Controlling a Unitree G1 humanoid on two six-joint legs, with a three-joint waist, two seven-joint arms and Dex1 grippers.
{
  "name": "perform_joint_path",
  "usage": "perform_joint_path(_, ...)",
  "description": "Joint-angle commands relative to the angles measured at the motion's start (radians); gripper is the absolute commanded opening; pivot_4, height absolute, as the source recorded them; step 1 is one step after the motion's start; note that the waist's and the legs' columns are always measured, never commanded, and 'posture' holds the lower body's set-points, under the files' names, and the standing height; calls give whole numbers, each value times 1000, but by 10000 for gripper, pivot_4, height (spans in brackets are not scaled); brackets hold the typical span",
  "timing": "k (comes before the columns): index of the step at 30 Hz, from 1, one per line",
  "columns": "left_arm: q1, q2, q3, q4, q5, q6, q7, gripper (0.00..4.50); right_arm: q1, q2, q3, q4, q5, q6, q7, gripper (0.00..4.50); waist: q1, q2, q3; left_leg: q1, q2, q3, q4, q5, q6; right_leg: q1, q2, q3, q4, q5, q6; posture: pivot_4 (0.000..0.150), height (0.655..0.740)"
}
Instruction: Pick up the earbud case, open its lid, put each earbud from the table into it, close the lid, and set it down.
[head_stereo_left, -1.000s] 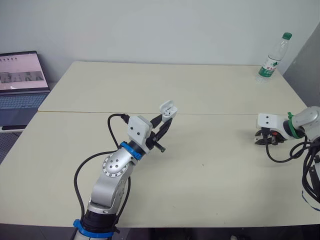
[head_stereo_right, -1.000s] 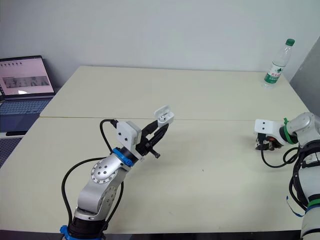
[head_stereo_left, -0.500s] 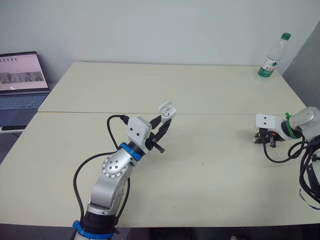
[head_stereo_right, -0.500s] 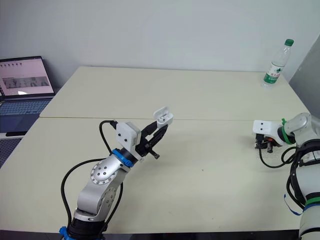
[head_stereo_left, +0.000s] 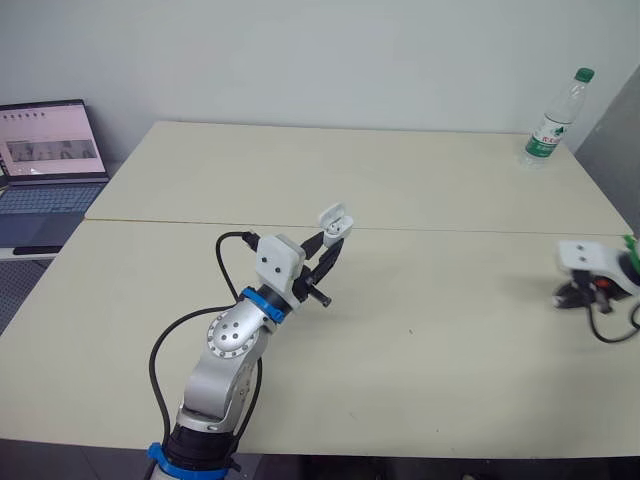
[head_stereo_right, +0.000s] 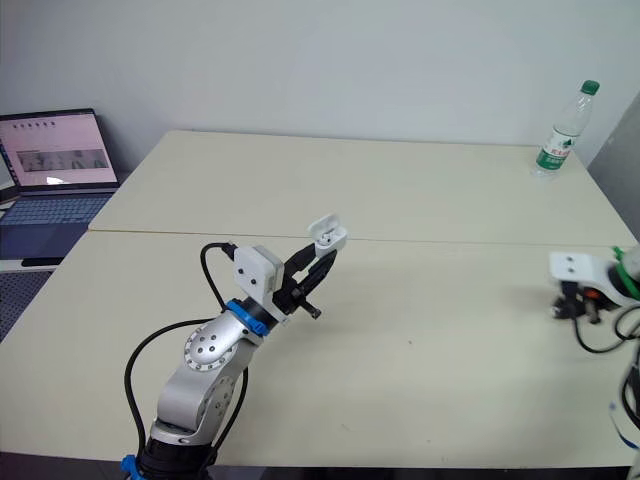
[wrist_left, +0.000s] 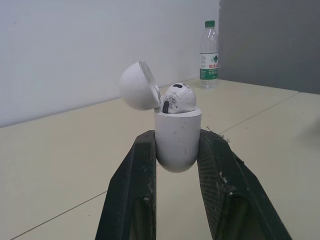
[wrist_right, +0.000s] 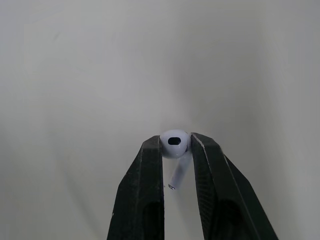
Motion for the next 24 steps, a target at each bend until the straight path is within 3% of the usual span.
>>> perform_joint_path(1,4,-23,-19,-46,17,-35,22,7946,141,-99,-33,-123,43,-80,45,4375,0,0,0,0,0,0,0,0,0,0,0,0,0,0,0,1500,7400)
perform_joint_path(8,5,-53,-40,-46,44,-48,43,7946,371,-192,-74,-167,47,-155,-90,4375,-22,1,-1,9,1,5,0,0,0,3,2,6,4,-1,0,1500,7400)
perform_joint_path(24,0,-52,-42,-46,48,-48,27,7946,337,-148,-74,-141,54,-198,-124,4375,-25,1,0,10,1,6,0,0,0,4,4,8,3,-1,0,1500,7400)
